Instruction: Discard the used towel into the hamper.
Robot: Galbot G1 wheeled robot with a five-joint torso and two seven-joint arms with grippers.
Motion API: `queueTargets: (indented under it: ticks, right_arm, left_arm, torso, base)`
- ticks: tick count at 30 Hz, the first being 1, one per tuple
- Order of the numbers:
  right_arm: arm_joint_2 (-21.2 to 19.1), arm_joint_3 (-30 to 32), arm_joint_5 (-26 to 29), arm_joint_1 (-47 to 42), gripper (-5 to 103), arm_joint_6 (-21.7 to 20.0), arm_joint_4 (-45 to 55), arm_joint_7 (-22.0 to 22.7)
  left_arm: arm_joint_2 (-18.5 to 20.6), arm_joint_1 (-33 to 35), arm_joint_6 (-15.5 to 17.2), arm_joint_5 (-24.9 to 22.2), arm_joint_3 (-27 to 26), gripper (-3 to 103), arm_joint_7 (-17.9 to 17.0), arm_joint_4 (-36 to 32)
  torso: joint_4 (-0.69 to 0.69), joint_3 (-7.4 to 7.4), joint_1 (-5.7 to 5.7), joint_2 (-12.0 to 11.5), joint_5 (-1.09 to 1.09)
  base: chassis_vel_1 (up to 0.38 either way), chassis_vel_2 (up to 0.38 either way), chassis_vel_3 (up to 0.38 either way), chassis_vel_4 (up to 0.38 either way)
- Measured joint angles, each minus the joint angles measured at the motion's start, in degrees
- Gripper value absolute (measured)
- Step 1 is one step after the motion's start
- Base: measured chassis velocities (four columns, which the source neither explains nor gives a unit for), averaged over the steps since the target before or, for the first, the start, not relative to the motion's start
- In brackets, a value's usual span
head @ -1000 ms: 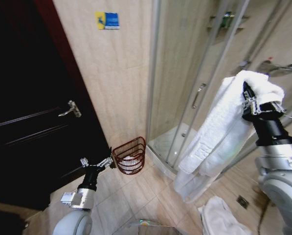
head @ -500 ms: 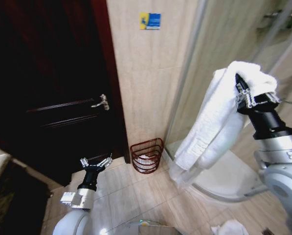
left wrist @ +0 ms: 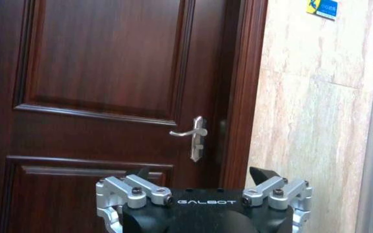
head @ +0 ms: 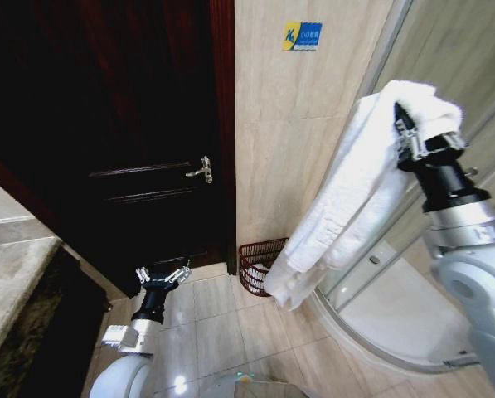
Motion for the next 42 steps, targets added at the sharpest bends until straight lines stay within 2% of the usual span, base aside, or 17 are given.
queueTargets:
  ticks: [5,17,29,42]
  right_arm:
    - [0.55,-2.41,1.74,4.5,13,0.7,-4.95,-1.8]
    - [2.41,-6.37,1.24,9.7,13,0.79,-9.54,-3.91]
    - [3.45,-15.87,-0.48,22.27,13,2.1,-16.5,-4.61]
    - [9.95,-26.71,-0.28,35.24,13,2.01,-24.83,-3.99]
  left_arm:
    - [0.0,0.0,0.0,0.0,0.0,100,0.0,0.0]
    - [0.0,0.0,0.0,0.0,0.0,100,0.0,0.0]
    - [0.0,0.0,0.0,0.0,0.0,100,0.0,0.0]
    - [0.0,0.0,0.0,0.0,0.0,100,0.0,0.0]
  torso:
    - [0.01,0.0,0.0,0.0,-0.02]
    - [0.0,0.0,0.0,0.0,0.0]
    - [0.0,0.0,0.0,0.0,-0.03]
    - [0.02,0.0,0.0,0.0,-0.02]
  base:
    - [0.0,0.0,0.0,0.0]
    - [0.0,0.0,0.0,0.0]
    - [0.0,0.0,0.0,0.0]
    - [0.0,0.0,0.0,0.0]
